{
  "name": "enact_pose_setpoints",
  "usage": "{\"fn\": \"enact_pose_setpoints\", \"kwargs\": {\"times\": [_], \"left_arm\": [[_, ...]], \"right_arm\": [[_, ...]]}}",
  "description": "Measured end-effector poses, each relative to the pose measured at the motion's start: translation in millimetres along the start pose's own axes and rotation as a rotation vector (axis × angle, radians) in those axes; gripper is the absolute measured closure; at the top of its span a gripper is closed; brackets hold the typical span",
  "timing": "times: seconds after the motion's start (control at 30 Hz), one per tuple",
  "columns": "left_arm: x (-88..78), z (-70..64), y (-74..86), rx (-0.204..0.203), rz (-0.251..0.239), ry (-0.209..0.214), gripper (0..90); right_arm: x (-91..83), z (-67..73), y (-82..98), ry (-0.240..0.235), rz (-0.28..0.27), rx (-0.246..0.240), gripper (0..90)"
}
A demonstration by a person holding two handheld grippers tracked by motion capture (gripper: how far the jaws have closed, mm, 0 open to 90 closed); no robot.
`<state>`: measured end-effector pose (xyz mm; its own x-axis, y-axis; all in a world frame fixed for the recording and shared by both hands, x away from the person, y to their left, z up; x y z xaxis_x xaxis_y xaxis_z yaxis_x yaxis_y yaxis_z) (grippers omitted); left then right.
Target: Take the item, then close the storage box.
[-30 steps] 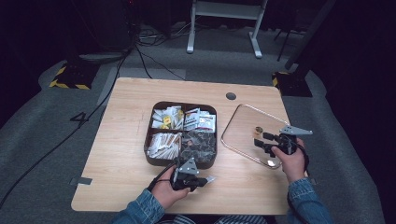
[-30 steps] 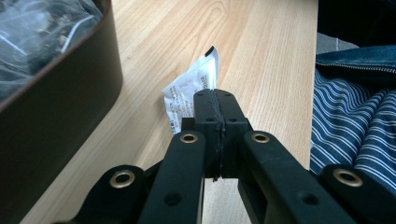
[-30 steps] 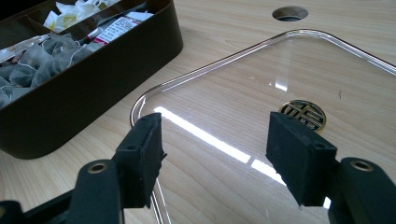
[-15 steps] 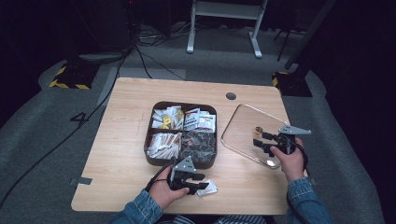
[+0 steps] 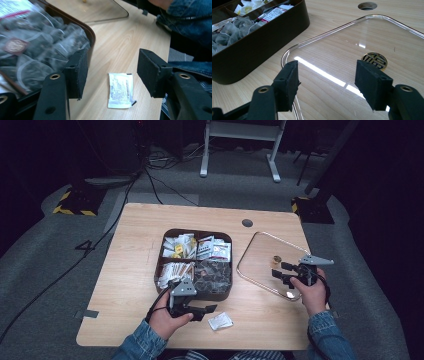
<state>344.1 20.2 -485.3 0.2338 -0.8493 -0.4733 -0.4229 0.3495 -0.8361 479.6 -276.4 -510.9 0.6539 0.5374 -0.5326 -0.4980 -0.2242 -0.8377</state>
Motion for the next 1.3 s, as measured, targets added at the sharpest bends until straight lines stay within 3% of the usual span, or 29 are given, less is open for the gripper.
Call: {"fn": "enact_pose_setpoints", "kwargs": {"times": [0.47, 0.63, 0.77, 0.97, 1.0, 1.03, 1.1, 1.3], "left_arm": [[-40.3, 12.9, -16.8, 0.021, -0.092, -0.129, 40.2], [-69.2, 28.8, -15.9, -0.018, -0.146, -0.221, 39.5], [-86.8, 42.5, -12.3, -0.037, -0.158, -0.295, 38.8], [-106.8, 62.0, -2.0, -0.088, -0.145, -0.407, 37.4], [-116.0, 71.3, 3.0, -0.104, -0.13, -0.465, 36.5], [-116.0, 71.3, 3.0, -0.104, -0.13, -0.465, 36.4], [-128.4, 86.0, 8.8, -0.113, -0.113, -0.543, 35.8], [-142.9, 110.0, 22.4, -0.148, -0.074, -0.604, 35.1]], "right_arm": [[3.3, -1.6, -3.1, 0.003, -0.006, -0.004, 35.9], [8.3, -2.6, -10.9, 0.009, -0.021, -0.005, 34.8], [13.4, -1.7, -16.5, 0.016, -0.025, -0.009, 34.1], [18.0, -4.9, -20.6, 0.036, -0.02, -0.017, 32.3], [20.9, -7.6, -21.4, 0.05, -0.016, -0.016, 31.9], [20.9, -7.6, -21.4, 0.05, -0.016, -0.016, 31.9], [24.4, -7.7, -21.8, 0.047, -0.016, -0.006, 31.9], [25.2, -11.3, -20.6, 0.06, -0.015, -0.007, 31.9]]}}
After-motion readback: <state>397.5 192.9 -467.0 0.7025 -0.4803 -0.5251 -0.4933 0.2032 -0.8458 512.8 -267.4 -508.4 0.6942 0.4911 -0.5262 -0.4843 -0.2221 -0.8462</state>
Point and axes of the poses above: each handheld gripper's, and its own axes: x roughly forward along the jaws, y roughly out of its underside, z roughly to its left, the point moved 9 cm from there along x, roughly forward along the jaws, and after that the axes turned 5 degrees about y, right-handed, at the moved point
